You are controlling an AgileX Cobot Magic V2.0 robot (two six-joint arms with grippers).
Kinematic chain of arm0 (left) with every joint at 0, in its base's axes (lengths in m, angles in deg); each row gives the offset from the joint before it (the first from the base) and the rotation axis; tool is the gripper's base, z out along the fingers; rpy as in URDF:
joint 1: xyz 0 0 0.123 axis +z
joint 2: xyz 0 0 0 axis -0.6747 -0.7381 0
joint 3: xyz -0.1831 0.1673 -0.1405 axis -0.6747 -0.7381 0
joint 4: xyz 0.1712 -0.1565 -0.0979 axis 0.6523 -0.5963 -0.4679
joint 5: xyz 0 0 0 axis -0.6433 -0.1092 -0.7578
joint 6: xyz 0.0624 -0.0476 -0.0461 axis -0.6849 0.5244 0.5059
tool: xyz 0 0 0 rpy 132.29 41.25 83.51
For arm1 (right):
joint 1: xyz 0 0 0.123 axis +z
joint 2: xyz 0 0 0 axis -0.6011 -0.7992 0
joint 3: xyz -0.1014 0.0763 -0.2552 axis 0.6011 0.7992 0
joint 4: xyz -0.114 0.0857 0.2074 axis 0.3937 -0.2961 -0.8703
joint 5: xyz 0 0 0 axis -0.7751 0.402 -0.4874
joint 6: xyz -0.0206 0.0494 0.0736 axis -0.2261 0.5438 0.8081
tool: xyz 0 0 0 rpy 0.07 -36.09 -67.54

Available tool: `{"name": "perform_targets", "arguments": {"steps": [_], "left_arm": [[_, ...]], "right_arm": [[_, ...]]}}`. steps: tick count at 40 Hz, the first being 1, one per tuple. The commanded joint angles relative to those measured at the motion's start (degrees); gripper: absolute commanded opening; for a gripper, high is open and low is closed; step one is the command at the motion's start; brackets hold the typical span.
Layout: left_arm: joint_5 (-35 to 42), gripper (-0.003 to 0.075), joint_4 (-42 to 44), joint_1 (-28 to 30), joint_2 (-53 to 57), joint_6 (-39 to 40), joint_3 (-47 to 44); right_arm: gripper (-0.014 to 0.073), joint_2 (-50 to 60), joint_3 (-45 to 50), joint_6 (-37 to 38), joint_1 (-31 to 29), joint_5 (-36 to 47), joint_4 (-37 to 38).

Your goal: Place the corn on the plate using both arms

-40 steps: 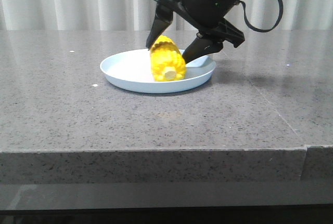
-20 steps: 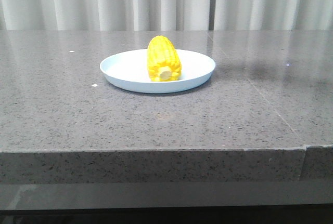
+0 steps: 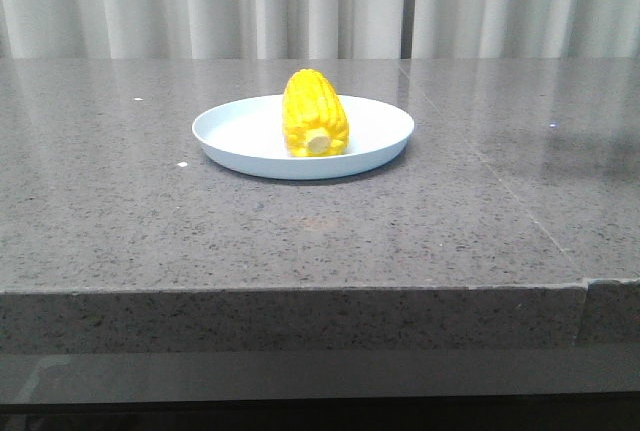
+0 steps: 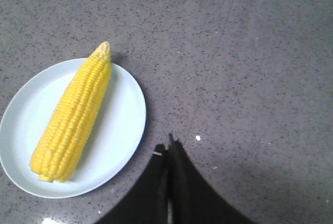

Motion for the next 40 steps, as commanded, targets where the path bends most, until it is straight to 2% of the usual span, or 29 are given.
{"name": "perform_targets", "arguments": {"steps": [1,14,22,33,40], "left_arm": [[4.5,-0.002,0.2,0.0,-0.7,0.4,1.5],[4.5,-0.002,0.2,0.0,-0.7,0.4,1.5],[4.5,-0.002,0.2,0.0,-0.7,0.4,1.5],[4.5,-0.002,0.2,0.0,-0.7,0.4,1.5],[4.5,-0.002,0.2,0.0,-0.7,0.4,1.5]], "right_arm": [[-0.0056,6.1,4.0,-0.8,-0.4,8.1,2.0],[-0.0056,24.0,30.6,-0.8,-0.4,26.8,2.1],[-0.0057,36.5,42.9,-0.8,-0.4,32.1,2.1],[-0.0057,52.0,49.5,-0.8,-0.4,32.0,2.1],[-0.0057,55.8,50.2,-0.8,-0.4,32.2,2.1]]}}
